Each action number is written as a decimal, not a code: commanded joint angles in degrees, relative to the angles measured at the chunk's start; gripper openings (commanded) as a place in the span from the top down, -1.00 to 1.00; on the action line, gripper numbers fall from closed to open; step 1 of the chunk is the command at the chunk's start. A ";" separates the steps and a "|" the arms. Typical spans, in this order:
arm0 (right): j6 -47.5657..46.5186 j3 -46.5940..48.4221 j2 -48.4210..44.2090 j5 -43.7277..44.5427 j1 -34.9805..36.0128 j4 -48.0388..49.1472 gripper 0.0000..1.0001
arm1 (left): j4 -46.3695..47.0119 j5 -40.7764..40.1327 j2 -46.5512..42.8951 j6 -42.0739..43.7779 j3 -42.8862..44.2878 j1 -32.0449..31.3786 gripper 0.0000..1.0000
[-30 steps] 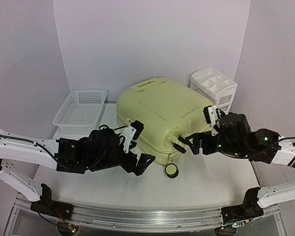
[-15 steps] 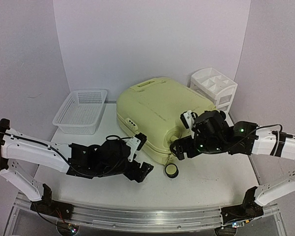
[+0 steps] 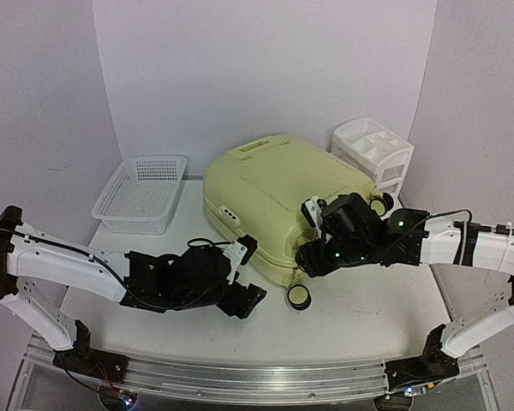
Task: Open, take out, and arrange the luggage
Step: Hold the wheels of the luggage, then open the zipper on the luggage.
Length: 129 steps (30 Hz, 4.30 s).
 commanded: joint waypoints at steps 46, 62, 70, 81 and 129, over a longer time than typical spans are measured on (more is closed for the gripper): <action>-9.74 20.62 4.97 -12.77 0.05 -1.31 1.00 | 34.55 -17.26 15.96 0.04 -0.54 -5.17 0.09; -4.16 20.68 5.44 -10.21 0.02 0.12 1.00 | 55.69 -21.85 28.64 3.83 1.80 -5.12 0.20; -3.33 19.68 4.58 -9.60 0.03 1.41 1.00 | 55.37 -28.03 33.44 5.85 6.78 -5.13 0.25; -2.56 18.33 3.61 -10.07 -0.03 2.50 1.00 | 55.27 -31.44 37.35 8.13 10.77 -4.25 0.25; 0.37 14.31 0.10 -4.91 -0.01 1.89 1.00 | 70.59 -24.02 28.47 10.21 -7.54 5.54 1.00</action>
